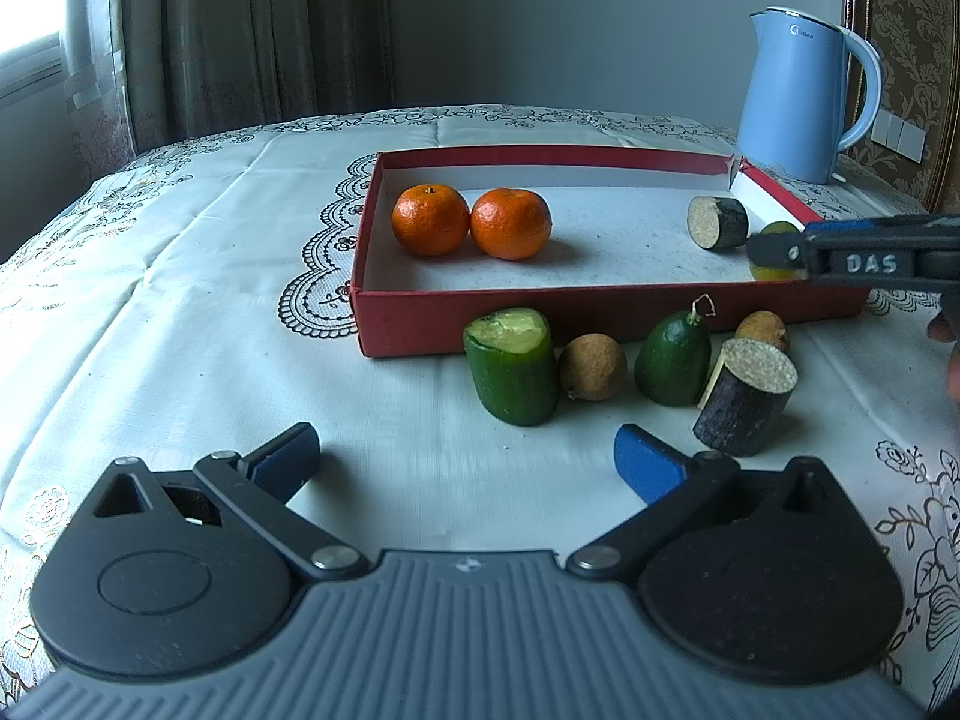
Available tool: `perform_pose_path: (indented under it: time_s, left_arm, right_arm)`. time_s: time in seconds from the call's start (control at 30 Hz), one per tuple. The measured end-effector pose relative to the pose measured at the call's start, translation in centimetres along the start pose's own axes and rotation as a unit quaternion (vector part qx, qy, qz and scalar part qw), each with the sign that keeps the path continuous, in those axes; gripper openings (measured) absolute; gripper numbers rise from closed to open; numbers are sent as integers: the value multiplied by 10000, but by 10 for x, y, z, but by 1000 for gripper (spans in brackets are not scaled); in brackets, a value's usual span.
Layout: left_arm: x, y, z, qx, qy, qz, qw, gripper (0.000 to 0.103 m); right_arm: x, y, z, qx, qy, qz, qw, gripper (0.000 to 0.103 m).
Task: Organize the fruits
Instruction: 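Lift the right gripper up and away from the tray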
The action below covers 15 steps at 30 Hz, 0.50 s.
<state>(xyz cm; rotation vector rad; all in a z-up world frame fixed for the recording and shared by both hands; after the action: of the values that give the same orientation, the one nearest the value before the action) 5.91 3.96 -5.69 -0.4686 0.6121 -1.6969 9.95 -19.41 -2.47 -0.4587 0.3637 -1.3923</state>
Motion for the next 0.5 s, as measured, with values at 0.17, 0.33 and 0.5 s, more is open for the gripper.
perform_pose_path:
  time_s: [0.17, 0.33, 0.5]
  left_arm:
    - [0, 0, 0, 0, 0, 0, 10000, 103]
    - [0, 0, 0, 0, 0, 0, 10000, 103]
    - [0, 0, 0, 0, 0, 1, 10000, 103]
  right_arm:
    - [-2, -19, -3, 282, -54, 38, 9996, 65]
    - [-7, -44, -13, 391, -190, 142, 9990, 65]
    - [-6, -59, -35, 238, -656, 252, 9972, 65]
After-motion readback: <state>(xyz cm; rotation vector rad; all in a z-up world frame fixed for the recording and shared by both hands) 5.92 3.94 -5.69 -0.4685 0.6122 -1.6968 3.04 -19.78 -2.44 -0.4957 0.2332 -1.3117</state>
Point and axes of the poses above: each gripper's, at about its wrist camera, not at the fingertips, and y roughly the way its jaws point, x to its right, z to its top, the point moved 4 cm from there along y, roughly the way its jaws point, and after that the axes turned 1 degree about y, right-handed, at the moved point
